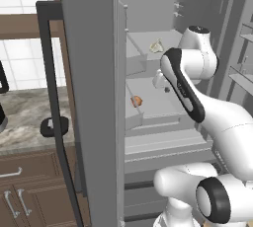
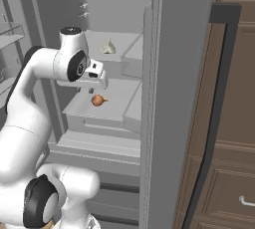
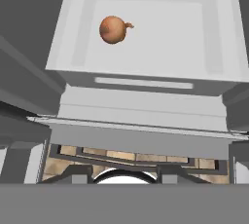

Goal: Grab the onion and garlic from the fridge, place them in the blender, close the lid, and turn on the blender to create a marinade.

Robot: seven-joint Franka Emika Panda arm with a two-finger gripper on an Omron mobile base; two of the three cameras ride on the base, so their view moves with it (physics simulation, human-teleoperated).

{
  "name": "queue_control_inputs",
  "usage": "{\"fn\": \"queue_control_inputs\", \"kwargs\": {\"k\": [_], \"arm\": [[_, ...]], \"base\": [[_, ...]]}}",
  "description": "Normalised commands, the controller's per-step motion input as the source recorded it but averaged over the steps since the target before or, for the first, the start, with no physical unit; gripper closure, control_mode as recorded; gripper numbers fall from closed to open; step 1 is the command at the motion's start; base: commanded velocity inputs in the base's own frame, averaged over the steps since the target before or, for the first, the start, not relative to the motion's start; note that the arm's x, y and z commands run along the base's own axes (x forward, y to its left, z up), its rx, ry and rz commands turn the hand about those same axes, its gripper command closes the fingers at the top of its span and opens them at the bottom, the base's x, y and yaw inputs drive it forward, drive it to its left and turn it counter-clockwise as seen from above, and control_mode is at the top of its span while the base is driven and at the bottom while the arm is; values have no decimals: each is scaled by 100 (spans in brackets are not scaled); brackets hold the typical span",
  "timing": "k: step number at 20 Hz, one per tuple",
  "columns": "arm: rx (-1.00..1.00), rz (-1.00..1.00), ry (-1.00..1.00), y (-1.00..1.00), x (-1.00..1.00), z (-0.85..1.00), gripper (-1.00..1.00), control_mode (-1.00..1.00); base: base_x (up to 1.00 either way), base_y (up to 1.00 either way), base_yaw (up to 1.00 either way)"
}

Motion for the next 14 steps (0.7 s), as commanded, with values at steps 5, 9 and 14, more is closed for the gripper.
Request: {"fn": "queue_control_inputs", "kwargs": {"k": [5,9,14], "arm": [[0,-3,-4,1,14,-3,-100,-100],[0,-3,-22,0,0,36,-100,-100],[1,0,-26,0,0,71,-100,-100]], "base": [[0,0,0],[0,0,0],[0,0,0]]}}
